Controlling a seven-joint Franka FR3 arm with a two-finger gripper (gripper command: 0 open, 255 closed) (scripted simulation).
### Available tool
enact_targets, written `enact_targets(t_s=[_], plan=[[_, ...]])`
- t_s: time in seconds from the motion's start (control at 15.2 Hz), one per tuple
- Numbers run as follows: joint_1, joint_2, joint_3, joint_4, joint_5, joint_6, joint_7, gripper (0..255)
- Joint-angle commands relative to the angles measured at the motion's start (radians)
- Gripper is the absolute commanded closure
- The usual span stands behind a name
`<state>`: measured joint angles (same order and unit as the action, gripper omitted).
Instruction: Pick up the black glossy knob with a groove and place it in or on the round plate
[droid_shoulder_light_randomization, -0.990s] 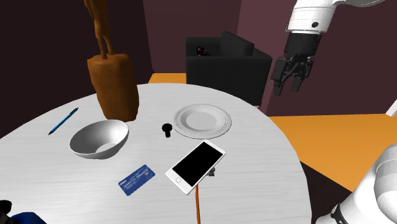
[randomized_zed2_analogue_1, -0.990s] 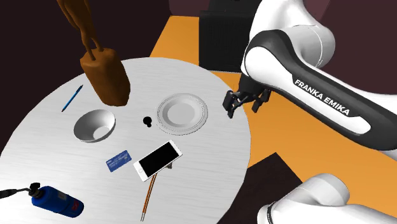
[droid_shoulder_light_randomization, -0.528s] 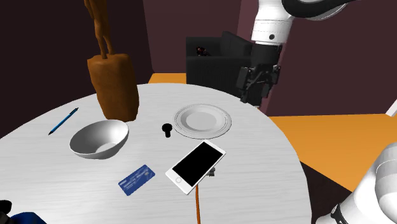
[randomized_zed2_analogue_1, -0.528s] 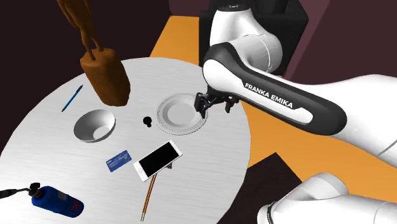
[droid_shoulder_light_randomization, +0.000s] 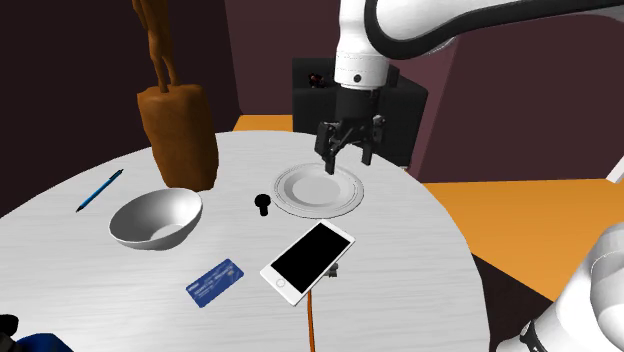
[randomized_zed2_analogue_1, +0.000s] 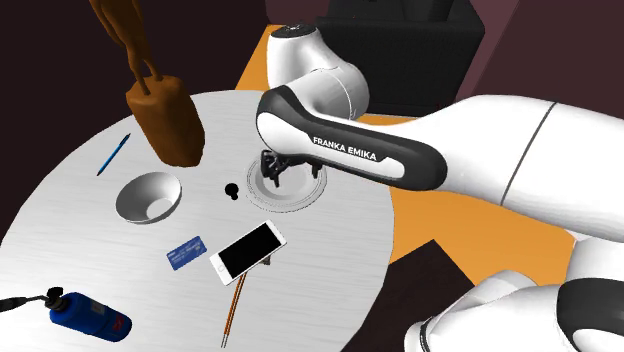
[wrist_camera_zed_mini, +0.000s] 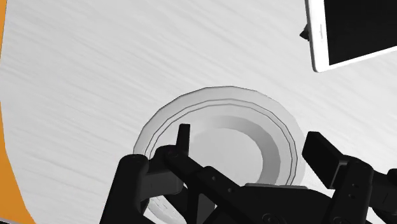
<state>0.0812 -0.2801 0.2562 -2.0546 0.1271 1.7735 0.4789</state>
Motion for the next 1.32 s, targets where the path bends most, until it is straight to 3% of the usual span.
enact_targets(t_s=[0.0, 0.46, 0.86, 1.25], plan=[[0.007, 0.068, 0.03, 0.045, -0.017, 0.027, 0.045, 0], [0.047, 0.335, 0.105, 0.265, -0.125, 0.069, 0.2, 0], [0.122, 0.583, 0.125, 0.517, -0.243, 0.044, 0.316, 0], [0.121, 0.592, 0.12, 0.449, -0.247, 0.121, 0.32, 0]])
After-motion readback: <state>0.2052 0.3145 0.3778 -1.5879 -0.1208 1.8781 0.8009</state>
